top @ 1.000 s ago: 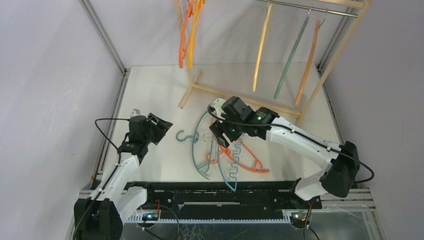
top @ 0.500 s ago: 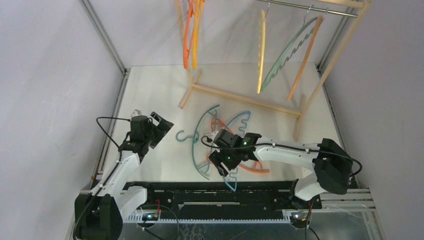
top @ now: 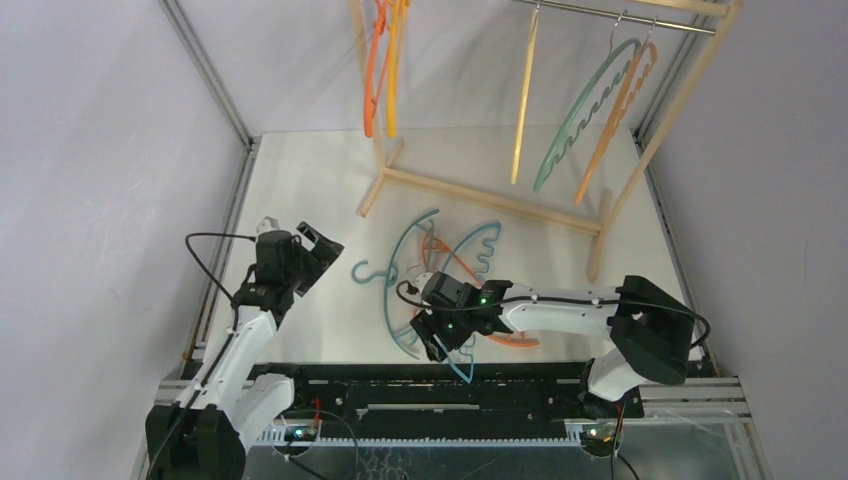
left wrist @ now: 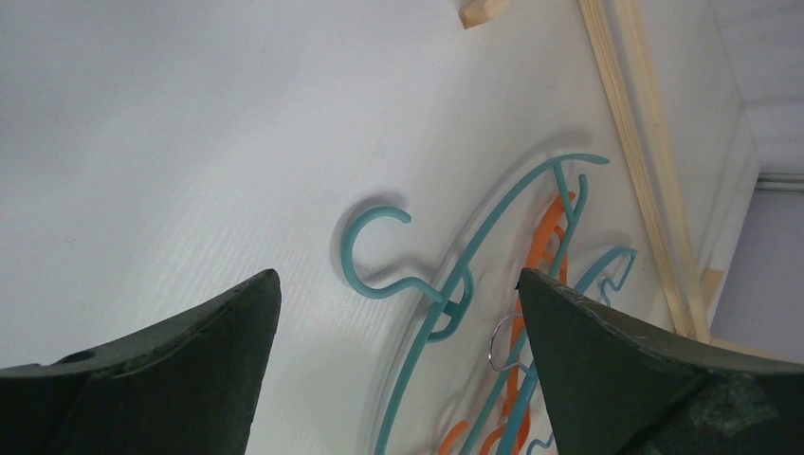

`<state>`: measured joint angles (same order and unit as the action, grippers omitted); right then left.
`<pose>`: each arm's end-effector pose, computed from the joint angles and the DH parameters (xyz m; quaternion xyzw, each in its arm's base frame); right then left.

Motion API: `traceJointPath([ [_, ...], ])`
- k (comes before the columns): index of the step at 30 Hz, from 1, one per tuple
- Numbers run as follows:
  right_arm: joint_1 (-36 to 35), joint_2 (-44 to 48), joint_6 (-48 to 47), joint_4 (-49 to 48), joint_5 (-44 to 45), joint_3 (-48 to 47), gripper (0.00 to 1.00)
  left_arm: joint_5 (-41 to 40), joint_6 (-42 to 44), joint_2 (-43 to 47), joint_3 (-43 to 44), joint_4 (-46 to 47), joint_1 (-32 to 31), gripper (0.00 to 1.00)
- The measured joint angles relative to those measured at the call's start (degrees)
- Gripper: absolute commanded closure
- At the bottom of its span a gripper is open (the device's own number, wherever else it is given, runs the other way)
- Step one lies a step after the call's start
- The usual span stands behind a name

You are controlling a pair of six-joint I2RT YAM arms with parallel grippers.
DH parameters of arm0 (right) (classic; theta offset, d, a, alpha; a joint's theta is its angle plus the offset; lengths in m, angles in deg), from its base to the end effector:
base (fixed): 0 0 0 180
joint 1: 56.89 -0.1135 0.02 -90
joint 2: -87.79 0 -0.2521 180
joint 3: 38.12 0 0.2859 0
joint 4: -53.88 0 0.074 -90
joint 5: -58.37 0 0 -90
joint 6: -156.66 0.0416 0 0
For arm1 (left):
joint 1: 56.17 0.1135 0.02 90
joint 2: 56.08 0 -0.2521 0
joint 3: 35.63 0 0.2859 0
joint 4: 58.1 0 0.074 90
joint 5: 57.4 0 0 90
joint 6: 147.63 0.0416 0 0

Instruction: Organize the hangers

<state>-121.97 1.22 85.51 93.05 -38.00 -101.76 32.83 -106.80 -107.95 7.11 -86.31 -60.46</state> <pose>0.1316 0.2941 0.1518 -0.3927 0.8860 0.2010 0.1429 0.2378 -0.0180 0.1963 -0.3413 0.8287 -0.2011 0.3953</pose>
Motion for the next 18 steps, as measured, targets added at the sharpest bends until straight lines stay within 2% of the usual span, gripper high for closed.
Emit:
traceJointPath([
  [2, 0.0, -1.68, 0.2, -1.29, 0.02, -0.02, 0.35, -0.07, 0.13, 0.61, 0.0, -0.66, 0.0, 0.0],
  [5, -0.02, -4.76, 0.63, -2.45, 0.61, 0.0, 0.48, -0.09, 0.15, 1.77, 0.0, -1.38, 0.0, 0.0],
  [7, -0.13, -6.36, 0.96, -2.64, 1.79, 0.0, 0.63, -0.11, 0.15, 2.75, 0.0, -1.75, 0.0, 0.0],
  [10, -0.37, -6.78, 1.03, -2.78, 2.99, 0.04, 0.99, -0.2, 0.17, 3.72, 0.0, -2.36, 0.0, 0.0],
  [14, -0.46, -5.49, 1.46, -1.51, 4.35, -0.35, 1.0, -0.35, 0.17, 4.83, 0.0, -3.48, 0.0, 0.0],
  [18, -0.48, 1.31, 0.92, 3.58, 3.91, -1.79, 1.0, -0.52, 0.17, 5.51, 0.0, -4.09, 0.0, 0.0],
])
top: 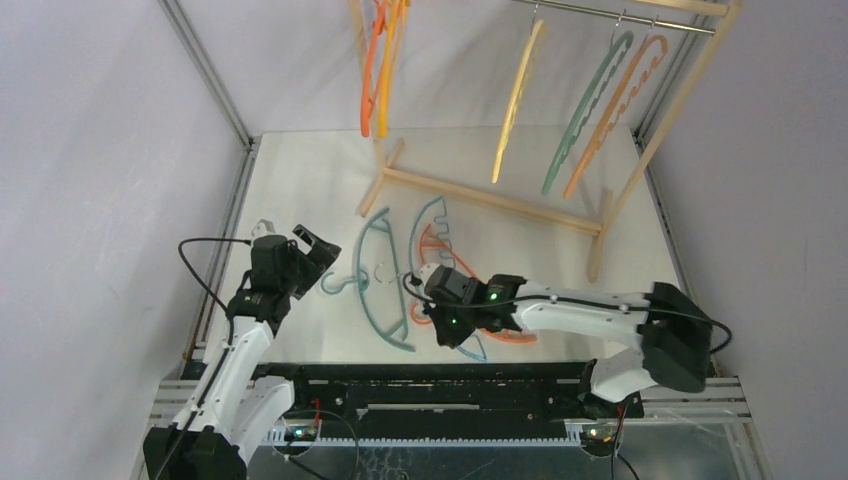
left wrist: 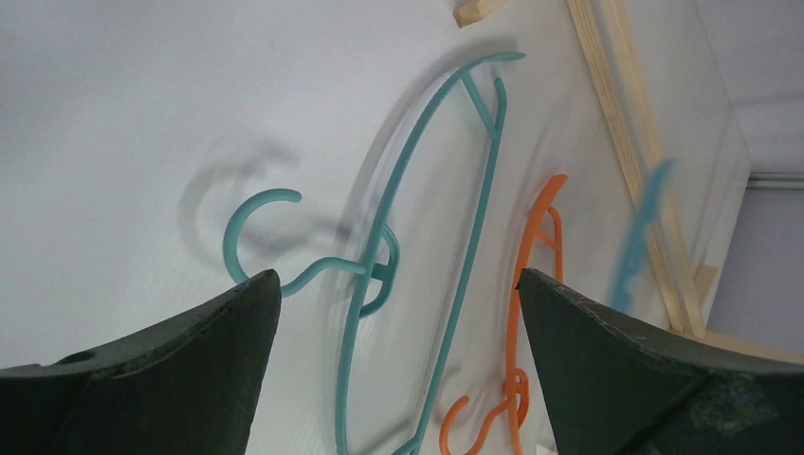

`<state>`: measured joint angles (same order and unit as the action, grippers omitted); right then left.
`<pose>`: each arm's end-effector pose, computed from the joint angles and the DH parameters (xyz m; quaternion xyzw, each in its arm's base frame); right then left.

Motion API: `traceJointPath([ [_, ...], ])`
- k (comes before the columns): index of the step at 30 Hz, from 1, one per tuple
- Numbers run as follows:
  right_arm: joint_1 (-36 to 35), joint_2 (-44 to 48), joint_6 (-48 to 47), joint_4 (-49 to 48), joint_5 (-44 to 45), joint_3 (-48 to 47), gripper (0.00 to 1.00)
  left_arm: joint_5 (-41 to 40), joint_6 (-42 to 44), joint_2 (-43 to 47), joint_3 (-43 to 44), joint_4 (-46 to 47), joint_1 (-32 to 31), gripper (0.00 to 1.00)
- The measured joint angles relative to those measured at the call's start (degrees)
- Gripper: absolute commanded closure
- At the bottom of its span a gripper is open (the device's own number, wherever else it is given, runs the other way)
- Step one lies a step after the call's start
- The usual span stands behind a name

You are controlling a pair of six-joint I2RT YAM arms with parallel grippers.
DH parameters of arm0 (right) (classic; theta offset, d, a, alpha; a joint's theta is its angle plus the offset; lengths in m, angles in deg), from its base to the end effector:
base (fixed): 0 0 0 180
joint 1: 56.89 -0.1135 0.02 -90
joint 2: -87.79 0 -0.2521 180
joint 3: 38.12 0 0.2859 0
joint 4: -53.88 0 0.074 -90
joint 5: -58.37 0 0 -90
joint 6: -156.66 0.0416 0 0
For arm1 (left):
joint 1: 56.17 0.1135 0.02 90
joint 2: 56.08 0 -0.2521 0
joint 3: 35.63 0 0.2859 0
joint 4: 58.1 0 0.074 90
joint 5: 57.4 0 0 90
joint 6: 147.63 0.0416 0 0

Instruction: Organize the hangers

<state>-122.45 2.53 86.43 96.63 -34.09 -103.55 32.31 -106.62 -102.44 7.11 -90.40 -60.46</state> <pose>0.1313 0.2933 0.1652 -0.3826 0.8928 0.1759 0.1601 0.2244 -0.0166 0.2101 -0.3398 0.8233 -0.2018 0.4074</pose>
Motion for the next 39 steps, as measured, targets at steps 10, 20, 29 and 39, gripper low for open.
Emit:
traceJointPath([
  [10, 6.86, 15.54, 0.42, 8.33, -2.6, -13.49, 1.0, 0.0, 0.22, -0.02, 0.0, -0.11, 0.0, 0.0],
  [20, 18.32, 14.6, 12.37, -2.6, -12.63, -14.56, 1.0, 0.02, 1.03, -0.61, 1.73, -0.04, 0.0, 0.0],
  [29, 18.05, 7.87, 19.21, -15.78, -9.81, -26.99, 1.0, 0.11, 1.01, -0.61, 1.84, 0.31, 0.0, 0.0],
  [39, 17.86, 1.36, 20.0, -24.92, -3.82, -37.59, 1.0, 0.31, 1.01, -0.55, 1.84, 0.33, 0.0, 0.0],
])
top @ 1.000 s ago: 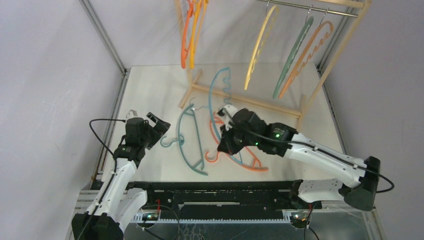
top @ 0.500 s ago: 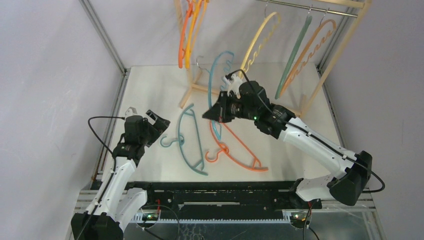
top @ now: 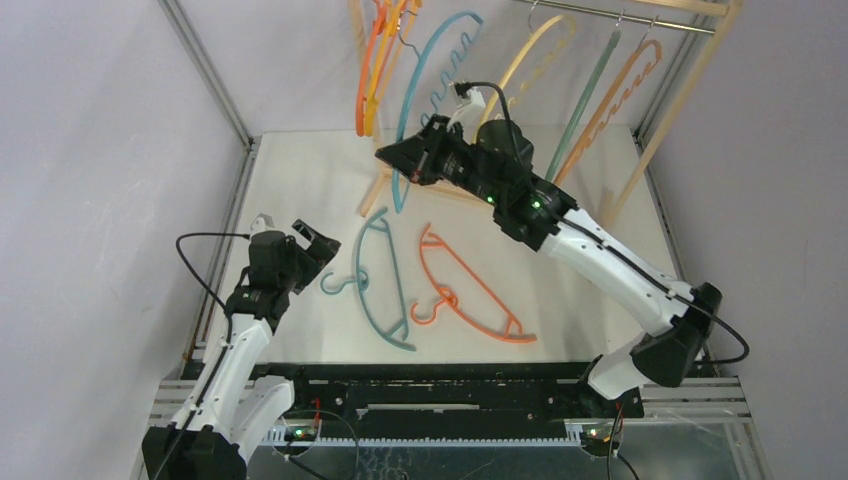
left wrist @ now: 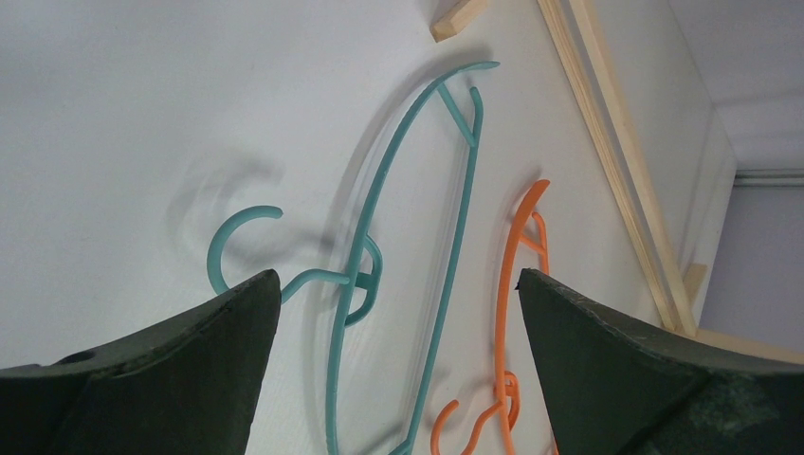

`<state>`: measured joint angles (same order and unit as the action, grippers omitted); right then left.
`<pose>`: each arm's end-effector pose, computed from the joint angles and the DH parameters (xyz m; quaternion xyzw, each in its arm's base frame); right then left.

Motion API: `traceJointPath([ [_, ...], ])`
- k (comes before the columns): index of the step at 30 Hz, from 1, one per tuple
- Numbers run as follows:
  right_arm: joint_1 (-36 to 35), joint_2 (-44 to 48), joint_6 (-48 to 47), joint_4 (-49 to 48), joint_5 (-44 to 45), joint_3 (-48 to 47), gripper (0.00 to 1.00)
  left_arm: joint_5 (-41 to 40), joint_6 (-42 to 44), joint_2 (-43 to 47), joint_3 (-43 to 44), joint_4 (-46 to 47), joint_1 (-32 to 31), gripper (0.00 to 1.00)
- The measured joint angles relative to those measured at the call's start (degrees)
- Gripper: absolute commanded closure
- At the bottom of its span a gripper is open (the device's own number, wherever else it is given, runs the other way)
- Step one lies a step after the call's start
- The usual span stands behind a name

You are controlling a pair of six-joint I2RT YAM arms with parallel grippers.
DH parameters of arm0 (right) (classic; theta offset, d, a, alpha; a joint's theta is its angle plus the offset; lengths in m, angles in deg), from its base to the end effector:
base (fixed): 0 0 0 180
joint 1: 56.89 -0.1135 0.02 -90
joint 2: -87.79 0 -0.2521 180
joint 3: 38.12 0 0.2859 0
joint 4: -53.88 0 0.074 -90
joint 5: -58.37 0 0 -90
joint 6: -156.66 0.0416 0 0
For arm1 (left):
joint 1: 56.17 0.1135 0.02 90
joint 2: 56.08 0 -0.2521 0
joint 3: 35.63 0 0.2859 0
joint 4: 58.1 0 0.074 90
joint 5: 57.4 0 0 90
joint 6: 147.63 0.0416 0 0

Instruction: Organize the hangers

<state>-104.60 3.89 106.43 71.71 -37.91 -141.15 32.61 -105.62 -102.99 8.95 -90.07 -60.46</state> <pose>0.2514 0.2832 0.4605 -0.0874 0.6936 0.5213 0.4894 0.2283 -0.0171 0.2208 -0.3290 0.8207 -0.2059 0.4193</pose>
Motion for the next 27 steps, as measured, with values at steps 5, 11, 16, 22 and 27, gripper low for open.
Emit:
traceJointPath([
  [5, 1.22, -5.86, -0.7, -0.17, 0.87, -5.35, 1.0, 0.0, -0.02, 0.39, 0.0, 0.0, 0.0, 0.0],
  [11, 6.88, -11.02, -0.92, -0.59, 0.85, -10.12, 1.0, -0.02, -0.04, 2.23, 0.0, 0.02, 0.22, 0.0],
  [16, 12.39, -13.77, -1.07, -1.88, 0.57, -12.17, 1.0, -0.04, -0.04, 3.34, -0.11, 0.04, 0.35, 0.0],
  [22, 15.8, -15.56, -1.16, -2.19, 0.2, -12.59, 1.0, -0.04, -0.04, 3.52, -0.81, 0.48, 0.52, 0.0],
  [27, 16.44, -15.56, -1.09, -2.23, 0.35, -12.5, 1.0, -0.04, -0.13, 3.54, -2.71, 0.85, 0.68, 0.0],
])
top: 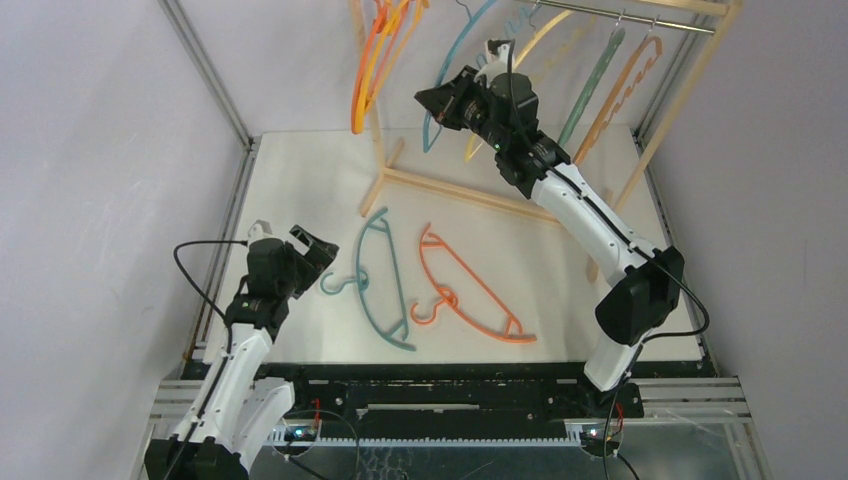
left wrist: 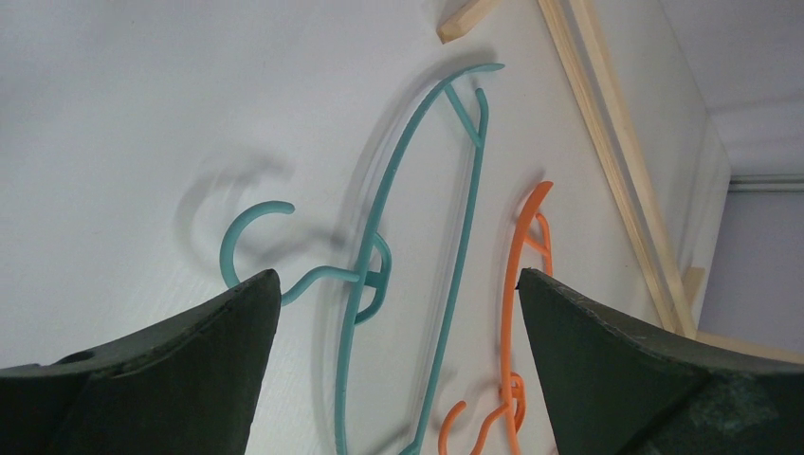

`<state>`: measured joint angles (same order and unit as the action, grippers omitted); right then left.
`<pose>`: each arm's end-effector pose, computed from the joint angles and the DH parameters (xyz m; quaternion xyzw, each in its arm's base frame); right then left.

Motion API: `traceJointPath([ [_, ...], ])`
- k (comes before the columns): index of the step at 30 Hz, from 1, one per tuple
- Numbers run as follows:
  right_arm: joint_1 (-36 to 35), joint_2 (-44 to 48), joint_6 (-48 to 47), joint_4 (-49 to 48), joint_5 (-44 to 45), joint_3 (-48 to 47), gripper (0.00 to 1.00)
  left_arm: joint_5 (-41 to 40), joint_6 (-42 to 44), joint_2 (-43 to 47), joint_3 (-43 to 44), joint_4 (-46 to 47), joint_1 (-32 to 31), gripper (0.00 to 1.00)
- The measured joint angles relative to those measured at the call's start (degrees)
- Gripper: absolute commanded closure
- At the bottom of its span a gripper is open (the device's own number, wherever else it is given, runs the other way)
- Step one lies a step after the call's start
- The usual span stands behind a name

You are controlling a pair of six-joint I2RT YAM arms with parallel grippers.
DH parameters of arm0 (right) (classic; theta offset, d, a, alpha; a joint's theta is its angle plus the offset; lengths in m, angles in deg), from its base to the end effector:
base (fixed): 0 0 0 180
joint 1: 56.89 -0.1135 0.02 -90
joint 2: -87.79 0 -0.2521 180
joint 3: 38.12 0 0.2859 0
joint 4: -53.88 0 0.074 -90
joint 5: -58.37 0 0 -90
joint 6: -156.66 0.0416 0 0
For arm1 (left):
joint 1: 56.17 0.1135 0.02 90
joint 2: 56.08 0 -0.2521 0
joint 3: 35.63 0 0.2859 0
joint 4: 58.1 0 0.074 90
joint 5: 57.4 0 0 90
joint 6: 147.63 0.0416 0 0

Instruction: Organize the hangers

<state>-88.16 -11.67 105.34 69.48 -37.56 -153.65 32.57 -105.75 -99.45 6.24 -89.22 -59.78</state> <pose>0.3837 0.2381 0.4423 0.0088 0.7042 0.4363 0.5601 0.2195 -0.0138 0.2168 -0.3323 0.8118 -0.2092 0.4321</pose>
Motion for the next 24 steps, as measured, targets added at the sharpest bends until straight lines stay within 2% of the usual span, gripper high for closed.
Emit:
traceJointPath([
  [5, 0.0, 2.43, -0.26, -1.46, 2.14, 4.81, 1.0, 0.02, -0.02, 0.22, -0.94, 0.09, 0.07, 0.0],
  [12, 0.22, 12.44, 1.16, -1.2, 8.35, 14.69, 0.98, 0.15, -0.09, 0.09, -1.38, 0.9, 0.13, 0.0],
  [13, 0.28, 13.4, 1.36, -0.63, 9.35, 15.28, 0.93, 0.17, -0.09, -0.04, -1.38, 1.09, 0.17, 0.0],
  [16, 0.5, 14.64, 1.95, 0.83, 11.41, 15.63, 0.69, 0.2, -0.11, -0.35, -1.38, 1.4, 0.17, 0.0],
  [18, 0.55, 14.8, 2.43, 1.77, 12.22, 15.63, 0.47, 0.22, -0.13, -0.48, -1.38, 1.62, 0.17, 0.0],
  [22, 0.37, 14.82, 2.14, 4.72, 12.81, 15.54, 0.34, 0.2, -0.37, -0.46, -1.38, 1.84, 0.17, 0.0],
  [24, -0.11, 14.93, 1.53, 6.43, 13.18, 15.34, 0.25, 0.2, -0.35, -0.46, -1.38, 1.86, 0.17, 0.0],
])
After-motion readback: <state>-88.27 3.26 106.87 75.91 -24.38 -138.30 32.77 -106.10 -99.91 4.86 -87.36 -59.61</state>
